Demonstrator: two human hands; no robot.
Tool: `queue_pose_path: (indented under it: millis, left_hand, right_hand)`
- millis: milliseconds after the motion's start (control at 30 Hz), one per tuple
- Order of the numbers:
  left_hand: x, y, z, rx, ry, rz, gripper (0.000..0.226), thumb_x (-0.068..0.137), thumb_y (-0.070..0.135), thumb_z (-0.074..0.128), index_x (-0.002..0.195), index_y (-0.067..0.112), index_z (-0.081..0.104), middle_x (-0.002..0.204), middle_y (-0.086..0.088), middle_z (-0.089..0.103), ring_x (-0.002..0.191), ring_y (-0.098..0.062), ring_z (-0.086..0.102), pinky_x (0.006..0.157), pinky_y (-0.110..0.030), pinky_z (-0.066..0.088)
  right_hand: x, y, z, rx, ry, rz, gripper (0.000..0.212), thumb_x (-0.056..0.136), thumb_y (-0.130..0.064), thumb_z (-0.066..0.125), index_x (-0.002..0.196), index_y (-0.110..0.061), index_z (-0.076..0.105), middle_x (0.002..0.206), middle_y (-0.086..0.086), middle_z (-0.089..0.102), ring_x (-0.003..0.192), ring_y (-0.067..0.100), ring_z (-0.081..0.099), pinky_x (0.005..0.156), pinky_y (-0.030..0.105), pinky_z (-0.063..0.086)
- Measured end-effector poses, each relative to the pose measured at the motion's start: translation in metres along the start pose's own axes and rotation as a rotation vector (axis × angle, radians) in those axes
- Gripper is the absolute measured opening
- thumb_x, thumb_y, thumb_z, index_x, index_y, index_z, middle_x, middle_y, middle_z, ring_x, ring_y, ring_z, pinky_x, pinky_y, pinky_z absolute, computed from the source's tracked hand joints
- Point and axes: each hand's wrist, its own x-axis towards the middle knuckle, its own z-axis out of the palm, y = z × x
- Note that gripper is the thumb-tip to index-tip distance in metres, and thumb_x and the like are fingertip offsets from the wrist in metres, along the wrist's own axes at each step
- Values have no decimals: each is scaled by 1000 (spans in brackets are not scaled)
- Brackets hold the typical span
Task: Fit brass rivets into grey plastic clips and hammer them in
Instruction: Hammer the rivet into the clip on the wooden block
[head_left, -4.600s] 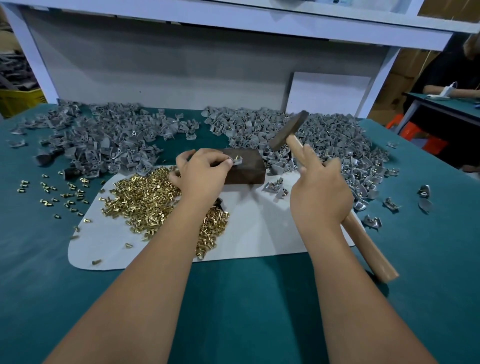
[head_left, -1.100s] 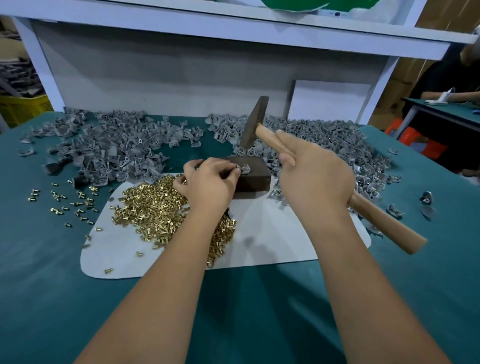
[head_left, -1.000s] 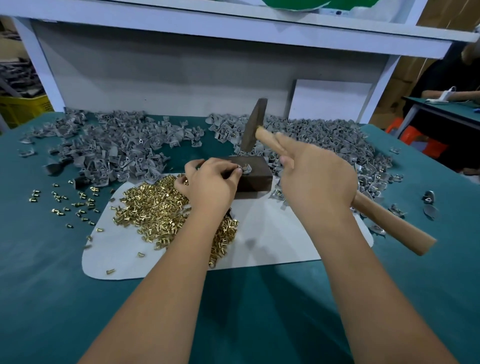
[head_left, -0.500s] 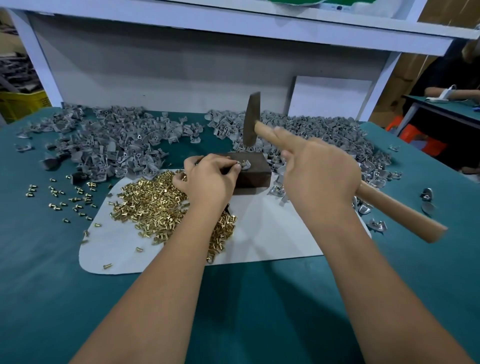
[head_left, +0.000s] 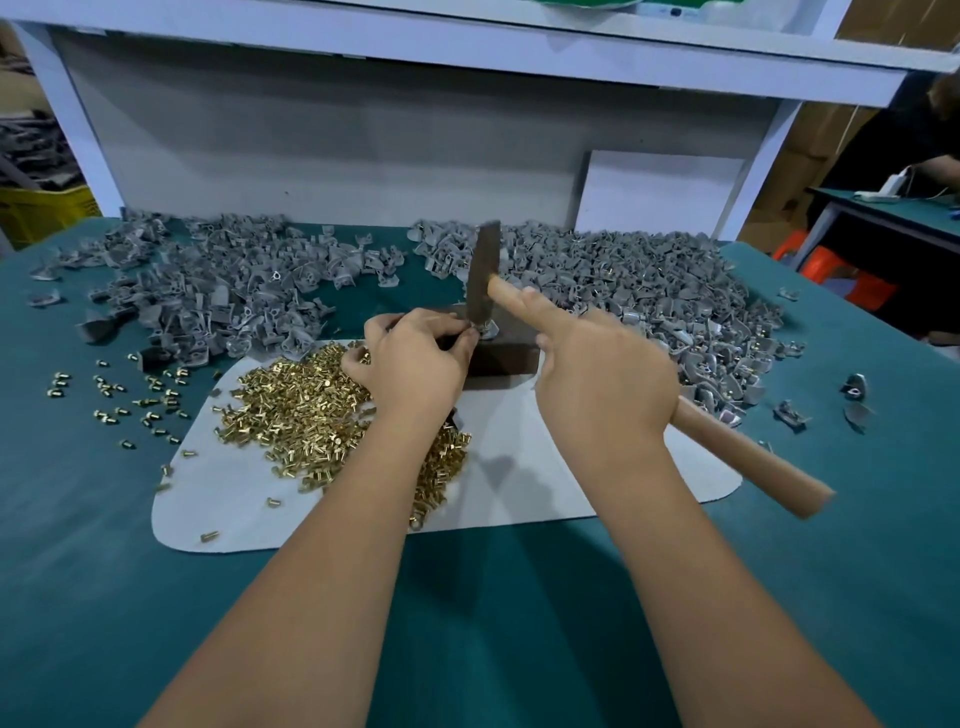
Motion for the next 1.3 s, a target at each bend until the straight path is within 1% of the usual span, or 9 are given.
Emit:
queue_pose_path:
  millis: [200,400,500,633,833,933,1033,1167,1300]
  left_hand:
    - [0,-1,1,-9,-17,6,18,86,54,63,92,41,74,106,25,65,124,-13,32,100,-48,18]
    - [-1,3,1,-33,25,-7,13,84,51,67,87,40,75,104,25,66,124,-10,34,100,-46,17]
    - [-1,1,2,-16,25,21,13,85,50,66,88,41,75,104,25,67,124,-13,35,99,-47,18]
    - [0,2,1,-23,34,5,10,83,50,69,84,42,75,102,25,67,122,-13,35,94,-42,14]
    - [0,2,3,-29,41,14,8,83,49,70,82,42,75,101,26,67,122,-12,35,93,-41,14]
    - [1,3,2,-23,24,-5,11,84,50,68,84,41,75,102,27,66,124,-10,33,101,-46,17]
    - [0,2,2,-29,20,10,12,84,49,68,87,40,76,104,26,66,124,-11,34,100,-47,18]
    - [0,2,2,-56,59,27,9,83,48,71,83,40,76,100,25,68,124,-12,36,98,-46,16]
    - [-1,1,1,-51,30,20,7,83,48,70,83,43,75,103,25,67,122,-14,35,95,-43,15]
  right_hand:
    - [0,-1,-6,65,194,79,56,78,-8,74,125,-35,62,65,5,56,53,24,49,50,27,26]
    - [-9,1,-2,-55,18,40,57,82,-13,68,130,-42,55,72,2,60,64,26,58,55,29,25]
    - [-8,0,-3,-36,110,72,58,77,-7,72,127,-35,60,66,4,56,56,26,54,52,26,25]
    - [-13,1,3,-54,2,31,58,85,-12,63,134,-41,51,78,4,61,68,26,59,57,29,27]
    - [-13,3,8,-41,6,26,61,86,-11,62,137,-41,47,77,3,58,66,25,56,55,29,27]
    - [-14,2,6,-14,53,36,59,79,-6,69,130,-34,57,70,6,57,59,27,55,55,28,27]
    - [-15,2,11,-22,21,7,59,86,-11,63,137,-39,48,78,4,59,66,26,57,56,29,27]
    - [-14,3,9,-21,127,47,61,75,-6,74,128,-32,60,67,5,55,53,24,49,51,26,26]
    - [-13,7,19,-25,-3,49,62,90,-17,59,140,-45,37,77,-2,47,63,19,35,54,30,25]
